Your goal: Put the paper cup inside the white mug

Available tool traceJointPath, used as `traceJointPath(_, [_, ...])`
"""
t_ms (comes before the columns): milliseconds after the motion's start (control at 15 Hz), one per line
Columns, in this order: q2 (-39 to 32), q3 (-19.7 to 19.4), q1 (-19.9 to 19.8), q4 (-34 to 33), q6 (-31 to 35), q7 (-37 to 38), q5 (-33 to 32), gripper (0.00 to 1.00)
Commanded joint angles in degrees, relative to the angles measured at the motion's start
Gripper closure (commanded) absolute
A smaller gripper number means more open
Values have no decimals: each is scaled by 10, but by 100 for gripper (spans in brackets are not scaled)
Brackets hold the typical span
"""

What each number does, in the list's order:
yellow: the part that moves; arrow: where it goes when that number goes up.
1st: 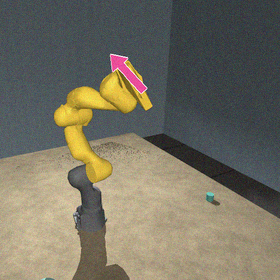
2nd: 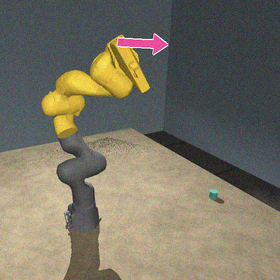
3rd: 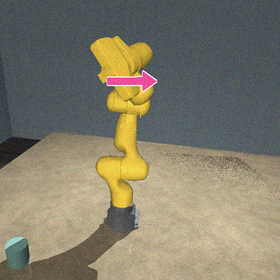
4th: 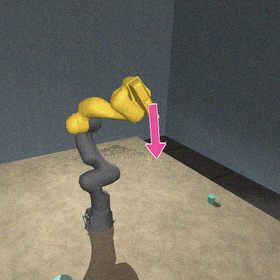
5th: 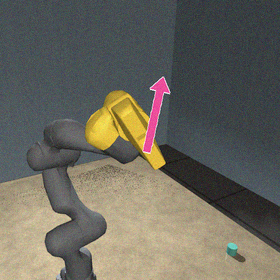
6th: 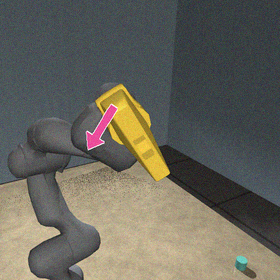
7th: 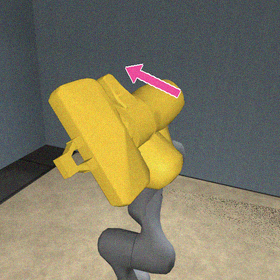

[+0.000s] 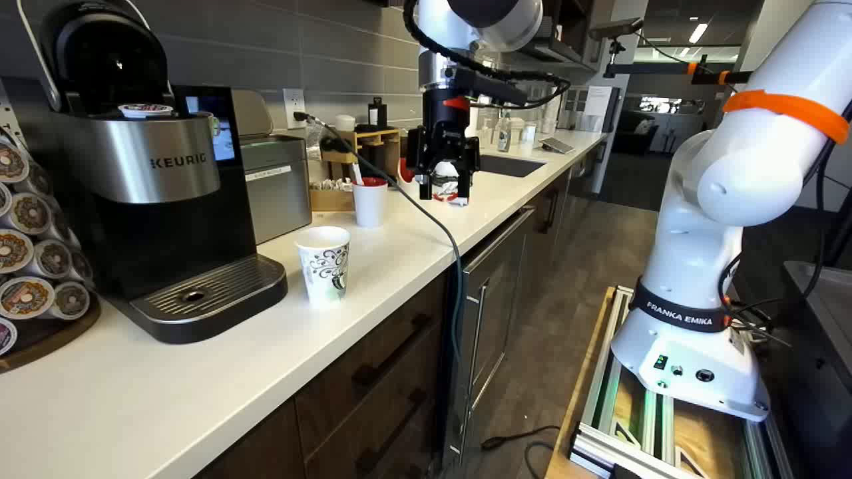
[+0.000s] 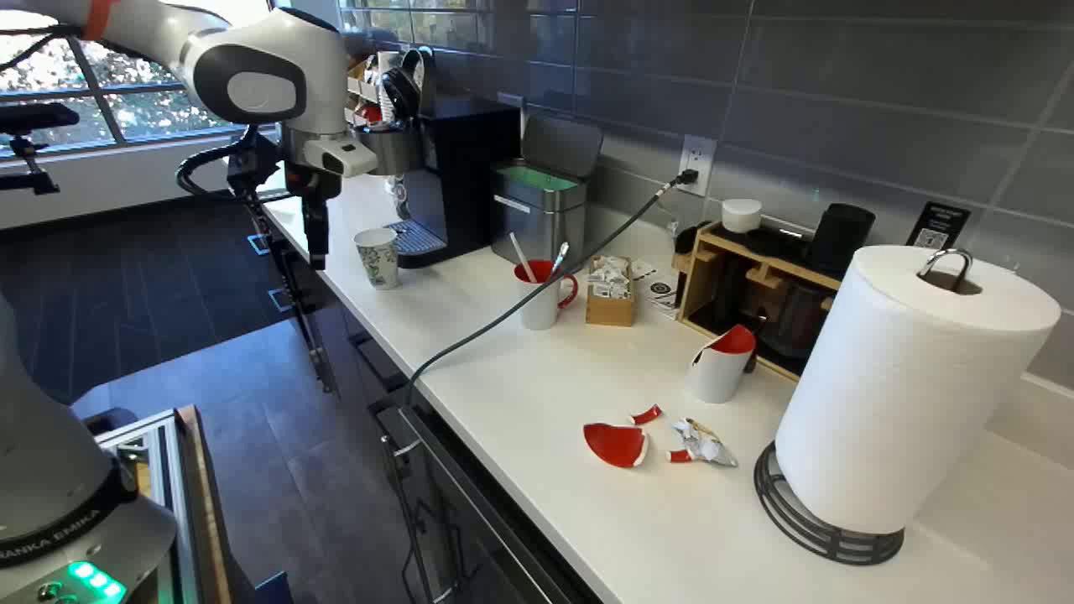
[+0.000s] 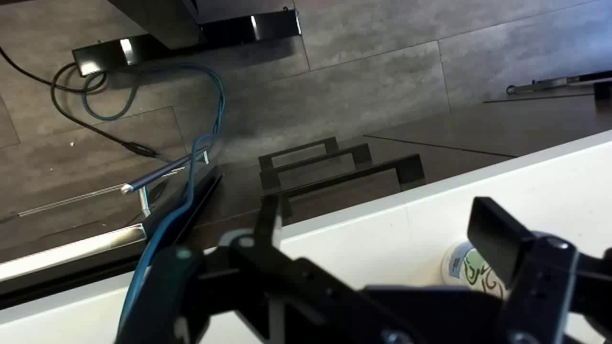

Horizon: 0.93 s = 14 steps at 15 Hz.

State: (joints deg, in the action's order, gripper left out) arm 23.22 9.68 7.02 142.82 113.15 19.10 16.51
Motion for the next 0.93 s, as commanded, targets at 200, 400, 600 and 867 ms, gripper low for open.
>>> traceJointPath(200, [0,1,-1,-1,-1,0,0,0])
traceJointPath(400, [-1,15,13,5,91,29,55,0])
traceJointPath(600, [-6,48,24,13,217,75,82,0])
traceJointPath(867, [-31,99,11,19,318,155,17,0])
